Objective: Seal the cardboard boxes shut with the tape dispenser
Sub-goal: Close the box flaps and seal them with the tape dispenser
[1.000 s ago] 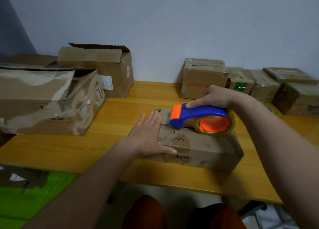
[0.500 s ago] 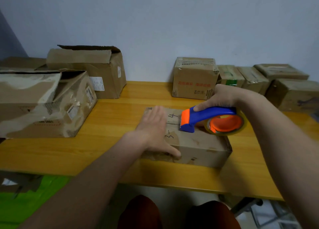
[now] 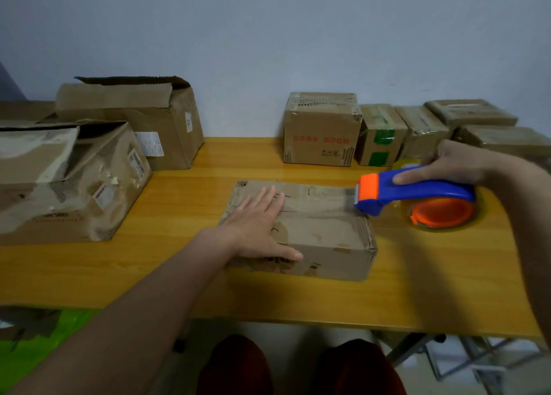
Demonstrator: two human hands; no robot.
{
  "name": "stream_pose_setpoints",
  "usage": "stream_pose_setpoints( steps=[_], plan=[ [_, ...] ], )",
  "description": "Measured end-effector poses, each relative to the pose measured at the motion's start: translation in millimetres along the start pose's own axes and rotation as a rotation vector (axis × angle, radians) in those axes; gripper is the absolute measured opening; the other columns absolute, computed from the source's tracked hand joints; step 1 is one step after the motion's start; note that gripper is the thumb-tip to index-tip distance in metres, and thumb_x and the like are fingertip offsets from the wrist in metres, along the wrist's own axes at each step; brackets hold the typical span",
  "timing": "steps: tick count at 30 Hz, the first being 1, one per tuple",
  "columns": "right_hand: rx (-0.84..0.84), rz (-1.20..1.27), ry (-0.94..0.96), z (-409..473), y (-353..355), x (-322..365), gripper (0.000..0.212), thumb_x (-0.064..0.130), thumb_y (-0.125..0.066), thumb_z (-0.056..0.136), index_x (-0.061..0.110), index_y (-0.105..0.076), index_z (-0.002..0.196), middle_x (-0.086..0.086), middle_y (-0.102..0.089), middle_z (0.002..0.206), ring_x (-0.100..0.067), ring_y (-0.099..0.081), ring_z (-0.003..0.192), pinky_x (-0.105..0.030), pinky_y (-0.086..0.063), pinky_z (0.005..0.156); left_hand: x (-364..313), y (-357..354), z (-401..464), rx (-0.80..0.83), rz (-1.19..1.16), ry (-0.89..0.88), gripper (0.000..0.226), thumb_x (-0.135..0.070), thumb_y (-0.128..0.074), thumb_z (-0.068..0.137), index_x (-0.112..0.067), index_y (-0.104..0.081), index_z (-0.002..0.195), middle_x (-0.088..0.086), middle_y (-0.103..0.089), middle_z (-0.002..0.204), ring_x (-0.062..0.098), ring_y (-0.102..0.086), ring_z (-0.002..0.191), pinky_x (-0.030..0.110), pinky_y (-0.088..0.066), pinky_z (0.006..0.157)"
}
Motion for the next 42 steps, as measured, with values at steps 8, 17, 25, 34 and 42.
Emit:
stream_pose_setpoints(
  steps=[8,17,25,34,42],
  plan=[
    [0.015,0.196,-0.032,-2.3,-18.9,-15.0,0.075,0.071,-0.073,0.034,0.004,-0.069,0.069,-0.009,-0.07,0.061,-0.023,-0.064,0.059,-0.031,-0.049,0.062,-32.9,19.2,11.6,0.101,0.018,0.039,0.118,-0.077,-0.057,0.072,-0.028,0.015,0.151,0.003,0.027,0.157,0.022,0.023,0.144,0.038,0.011,0.111],
    [0.044,0.243,-0.033,-4.4,-37.4,-15.3,0.076,0.077,-0.069,0.037,0.009,-0.065,0.071,-0.005,-0.069,0.061,-0.02,-0.063,0.061,-0.031,-0.048,0.063,-110.1,0.9,34.0,-0.094,0.024,0.122,0.122,-0.08,-0.049,0.069,-0.011,0.009,0.152,0.011,0.012,0.161,0.033,0.014,0.146,0.048,0.004,0.119],
    [0.248,0.495,-0.006,1.4,-107.2,38.3,0.075,0.07,-0.068,0.05,0.006,-0.071,0.088,-0.011,-0.074,0.082,-0.019,-0.065,0.07,-0.028,-0.047,0.066,-7.7,11.8,9.8,-0.061,0.075,0.108,0.122,-0.077,-0.061,0.068,-0.029,0.014,0.151,0.005,0.018,0.16,0.023,0.015,0.147,0.046,0.0,0.12],
    [0.304,0.393,0.015,-10.1,-106.5,30.5,0.07,0.074,-0.062,0.044,0.012,-0.067,0.077,0.0,-0.07,0.063,-0.008,-0.062,0.05,-0.021,-0.044,0.053,21.8,16.8,10.8,0.01,0.035,0.152,0.119,-0.075,-0.062,0.069,-0.037,0.017,0.149,0.007,0.019,0.159,0.024,0.015,0.147,0.038,0.006,0.116],
    [0.361,0.388,0.053,-20.9,-93.6,19.8,0.058,0.07,-0.064,0.052,0.014,-0.068,0.068,-0.003,-0.067,0.063,-0.009,-0.058,0.05,-0.021,-0.042,0.055,19.2,16.5,6.8,0.015,0.008,0.178,0.115,-0.078,-0.063,0.066,-0.052,0.017,0.144,0.011,0.018,0.159,0.027,0.016,0.147,0.044,0.003,0.117]
  ],
)
Point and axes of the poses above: each hand's wrist, its own z-axis towards the middle knuckle, its own y-axis out of the back of the hand, x = y × z, the point moved 1 cm from there along z, towards the middle knuckle
